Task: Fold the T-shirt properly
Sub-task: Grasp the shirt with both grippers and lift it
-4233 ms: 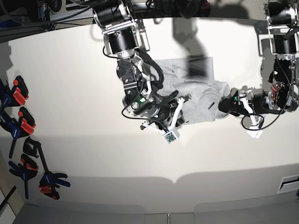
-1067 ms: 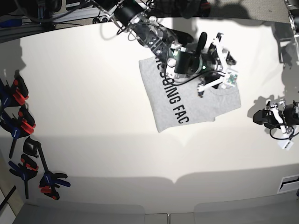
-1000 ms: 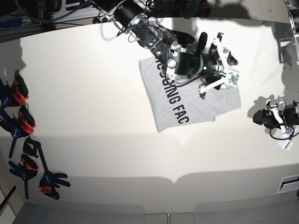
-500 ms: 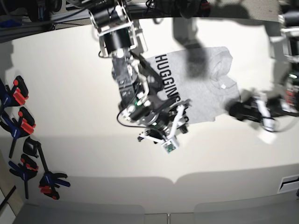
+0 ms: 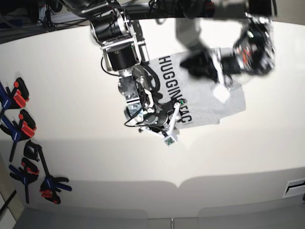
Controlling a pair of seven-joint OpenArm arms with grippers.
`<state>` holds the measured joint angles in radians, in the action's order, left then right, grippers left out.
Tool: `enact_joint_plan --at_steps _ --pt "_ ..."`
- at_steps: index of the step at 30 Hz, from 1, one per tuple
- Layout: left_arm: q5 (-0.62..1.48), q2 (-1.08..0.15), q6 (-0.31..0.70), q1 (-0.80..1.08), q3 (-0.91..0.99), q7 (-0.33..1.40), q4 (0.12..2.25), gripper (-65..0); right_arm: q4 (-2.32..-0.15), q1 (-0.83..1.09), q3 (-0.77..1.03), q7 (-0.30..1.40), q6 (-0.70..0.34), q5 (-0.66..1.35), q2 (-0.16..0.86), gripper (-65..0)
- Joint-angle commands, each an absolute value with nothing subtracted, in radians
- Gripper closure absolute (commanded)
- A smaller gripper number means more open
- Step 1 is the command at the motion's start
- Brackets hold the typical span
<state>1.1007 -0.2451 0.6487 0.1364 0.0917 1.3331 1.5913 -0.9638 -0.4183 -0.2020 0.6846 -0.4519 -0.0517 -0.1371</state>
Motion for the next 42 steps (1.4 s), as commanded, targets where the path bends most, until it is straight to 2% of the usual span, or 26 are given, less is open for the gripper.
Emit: enact_joint_plan --at_steps 1,7,12,14,17,29,34,42 --pt "1.083 -0.244 0.652 0.133 0.096 1.282 1.61 -34.6 -0.975 -0.442 -0.203 0.704 -0.441 -0.061 -0.131 -23.9" --pt "0.755 -0.268 0.635 0.149 0.096 1.18 1.61 -34.6 -0.975 -0.44 -0.203 0.811 -0.403 -0.044 -0.098 -23.9" --pt "0.62 -0.338 0.585 0.128 0.096 1.09 1.61 -34.6 -1.003 -0.41 -0.203 0.839 -0.403 -0.041 -0.097 -22.3" --pt "0.564 -0.362 0.559 0.118 0.096 1.068 1.61 -34.6 -1.054 -0.38 -0.203 0.844 -0.403 -0.024 -0.097 -18.8" --pt "0.496 -0.393 0.533 0.113 0.096 1.018 1.61 -34.6 -1.162 -0.325 -0.203 0.892 -0.404 0.015 -0.097 -18.1" --pt "0.414 -0.416 0.5 0.094 0.096 0.963 1.61 -34.6 -1.576 0.029 -0.203 0.953 -0.404 0.041 -0.104 -18.1" --pt "0.308 -0.416 0.469 0.091 0.096 0.913 1.61 -34.6 -1.73 0.154 -0.203 0.954 -0.405 0.128 -0.123 -18.1" --pt "0.289 -0.416 0.459 0.025 0.096 0.917 1.61 -34.6 -1.767 0.183 -0.216 0.951 -0.411 0.146 -0.157 -18.1"
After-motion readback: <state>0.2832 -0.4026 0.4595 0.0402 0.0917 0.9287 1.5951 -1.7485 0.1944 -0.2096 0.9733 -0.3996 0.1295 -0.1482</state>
